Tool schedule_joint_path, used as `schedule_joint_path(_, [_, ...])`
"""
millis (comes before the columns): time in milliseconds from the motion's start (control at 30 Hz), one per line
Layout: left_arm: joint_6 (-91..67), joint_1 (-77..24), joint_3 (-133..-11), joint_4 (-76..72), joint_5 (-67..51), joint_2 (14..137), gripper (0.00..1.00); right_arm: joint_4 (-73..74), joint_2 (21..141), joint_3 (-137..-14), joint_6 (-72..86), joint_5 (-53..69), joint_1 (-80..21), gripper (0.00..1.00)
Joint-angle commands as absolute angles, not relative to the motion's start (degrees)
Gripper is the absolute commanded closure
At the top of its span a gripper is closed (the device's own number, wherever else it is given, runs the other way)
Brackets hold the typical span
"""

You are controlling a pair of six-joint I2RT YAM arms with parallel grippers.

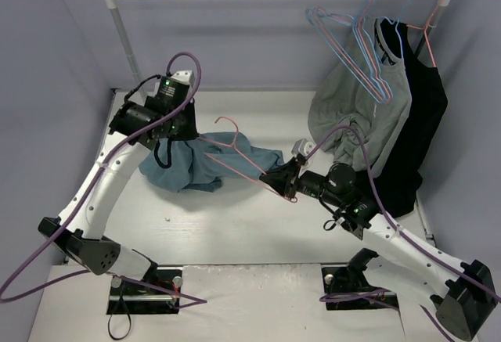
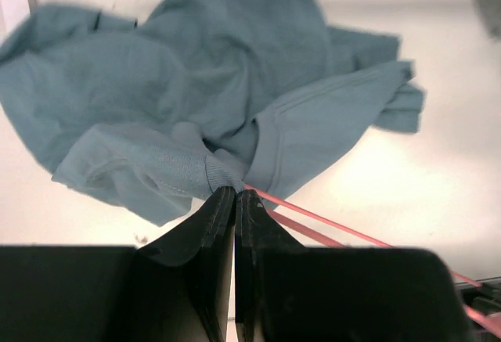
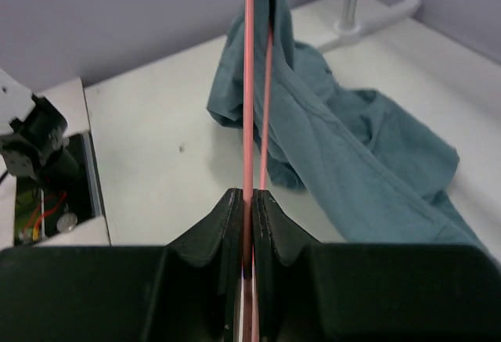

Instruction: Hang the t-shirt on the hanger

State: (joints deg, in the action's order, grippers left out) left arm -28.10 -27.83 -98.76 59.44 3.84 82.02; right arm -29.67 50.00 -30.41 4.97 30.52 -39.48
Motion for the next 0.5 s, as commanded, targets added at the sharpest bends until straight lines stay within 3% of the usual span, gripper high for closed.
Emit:
schedule_joint_path(0, [-26.1, -29.3, -107.8, 60.5, 2.5, 83.5, 0.95, -49.6, 51.5, -31.6, 8.3, 32.9, -39.9, 1.0])
schedule_joint_path(233, [-19.6, -29.4, -128.1, 68.4, 4.8, 88.4, 0.95, -50.4, 54.1, -39.4, 5.5, 38.5, -39.1, 1.0])
schedule_joint_path(467, [-16.8, -29.2, -114.4, 64.2, 7.1, 80.5, 0.94, -49.0, 52.6, -39.3, 6.9, 43.3, -38.5, 1.0])
